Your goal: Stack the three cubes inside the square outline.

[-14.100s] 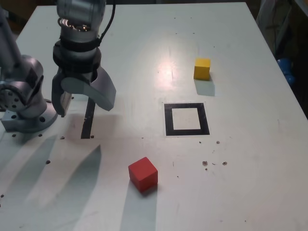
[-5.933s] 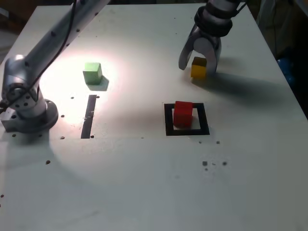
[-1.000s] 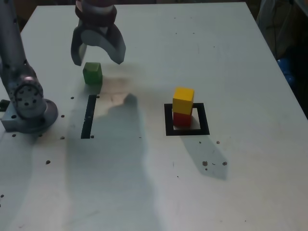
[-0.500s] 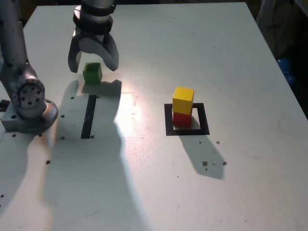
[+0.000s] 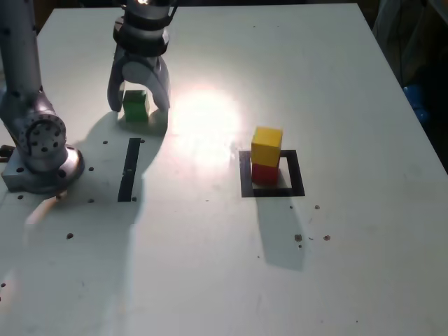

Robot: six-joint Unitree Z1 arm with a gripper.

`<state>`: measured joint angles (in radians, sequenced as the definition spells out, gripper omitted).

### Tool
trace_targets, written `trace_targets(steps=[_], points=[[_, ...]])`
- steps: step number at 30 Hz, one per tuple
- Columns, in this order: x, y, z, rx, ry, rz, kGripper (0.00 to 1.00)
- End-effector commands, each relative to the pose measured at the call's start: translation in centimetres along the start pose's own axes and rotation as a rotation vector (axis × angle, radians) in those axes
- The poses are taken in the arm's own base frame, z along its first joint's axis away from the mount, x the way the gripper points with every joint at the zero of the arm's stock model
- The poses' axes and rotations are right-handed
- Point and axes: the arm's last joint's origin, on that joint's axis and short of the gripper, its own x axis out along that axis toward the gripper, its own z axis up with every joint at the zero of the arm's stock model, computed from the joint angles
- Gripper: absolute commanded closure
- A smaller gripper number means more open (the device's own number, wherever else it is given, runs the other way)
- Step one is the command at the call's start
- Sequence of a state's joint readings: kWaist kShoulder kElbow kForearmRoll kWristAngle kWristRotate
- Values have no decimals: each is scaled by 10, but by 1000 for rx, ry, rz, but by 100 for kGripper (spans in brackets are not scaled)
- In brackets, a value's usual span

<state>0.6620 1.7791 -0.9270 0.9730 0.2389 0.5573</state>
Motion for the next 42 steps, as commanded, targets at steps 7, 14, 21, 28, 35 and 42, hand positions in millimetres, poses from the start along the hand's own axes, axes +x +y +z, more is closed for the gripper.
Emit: trace_targets(steps=[7, 14, 21, 28, 35, 42], points=[[1, 0, -1, -3, 6, -2, 71], [-3, -1, 1, 5, -2, 5, 71], [-22, -11, 13, 48, -15, 32, 71], [-66, -42, 32, 129, -36, 82, 71], [-116, -77, 46, 212, -70, 112, 71], [-141, -104, 71, 276, -82, 93, 71]])
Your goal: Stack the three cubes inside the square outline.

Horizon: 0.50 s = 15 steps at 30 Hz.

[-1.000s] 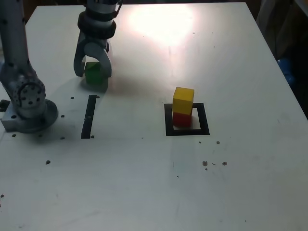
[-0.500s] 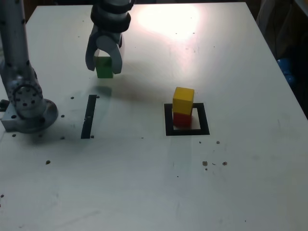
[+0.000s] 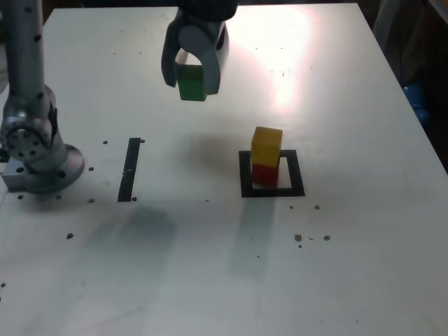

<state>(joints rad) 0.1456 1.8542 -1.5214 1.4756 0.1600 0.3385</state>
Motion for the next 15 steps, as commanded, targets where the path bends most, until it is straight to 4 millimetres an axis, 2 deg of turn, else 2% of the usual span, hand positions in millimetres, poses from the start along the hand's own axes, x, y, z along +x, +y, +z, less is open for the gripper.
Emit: trace_targets(steps=[1, 8, 15], points=[[-5, -5, 9, 15, -3, 1, 71], [-20, -26, 35, 75, -9, 22, 71], [-32, -44, 52, 120, -30, 34, 71]])
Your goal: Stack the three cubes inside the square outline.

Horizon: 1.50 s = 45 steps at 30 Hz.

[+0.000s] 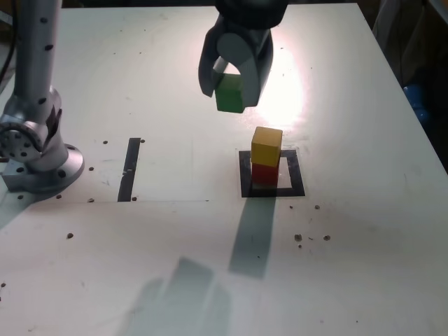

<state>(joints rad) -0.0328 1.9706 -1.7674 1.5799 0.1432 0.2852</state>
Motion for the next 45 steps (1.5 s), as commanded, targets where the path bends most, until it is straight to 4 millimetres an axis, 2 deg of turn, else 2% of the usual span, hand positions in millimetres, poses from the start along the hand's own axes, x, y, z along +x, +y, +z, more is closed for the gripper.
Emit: trace_targets(steps=[1, 14, 31, 33, 39, 41, 45], points=[[0, -3, 5, 12, 8, -4, 71], [-3, -17, 33, 63, -18, -2, 71], [5, -17, 51, 83, -6, -8, 71], [6, -17, 52, 86, -5, -8, 64], [8, -16, 54, 97, -2, -8, 7], [8, -16, 54, 98, -1, -8, 1], [9, -16, 54, 98, 2, -8, 1]])
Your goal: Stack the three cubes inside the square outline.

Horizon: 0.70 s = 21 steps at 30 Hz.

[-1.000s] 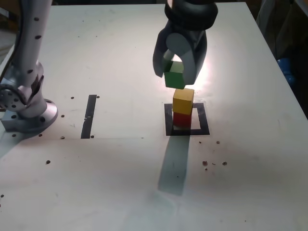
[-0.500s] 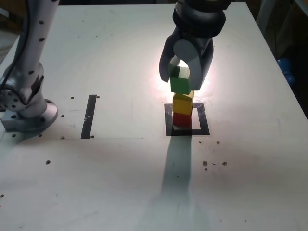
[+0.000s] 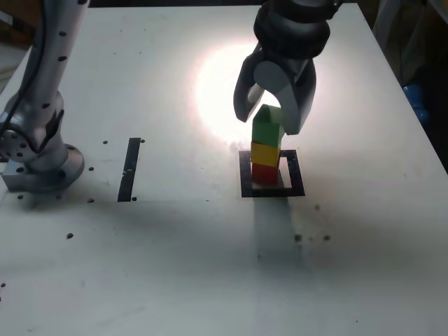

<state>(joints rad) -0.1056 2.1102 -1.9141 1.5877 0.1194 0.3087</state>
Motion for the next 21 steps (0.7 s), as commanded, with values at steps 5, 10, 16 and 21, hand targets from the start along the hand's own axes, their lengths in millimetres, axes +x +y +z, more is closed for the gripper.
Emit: trace_targets(steps=[5, 10, 16, 21], points=[[1, -1, -2, 4, 13, -3, 1], [-9, -4, -15, -7, 0, 18, 1], [-23, -13, -60, -53, -5, 69, 1], [-18, -24, -96, -97, 18, 80, 1]])
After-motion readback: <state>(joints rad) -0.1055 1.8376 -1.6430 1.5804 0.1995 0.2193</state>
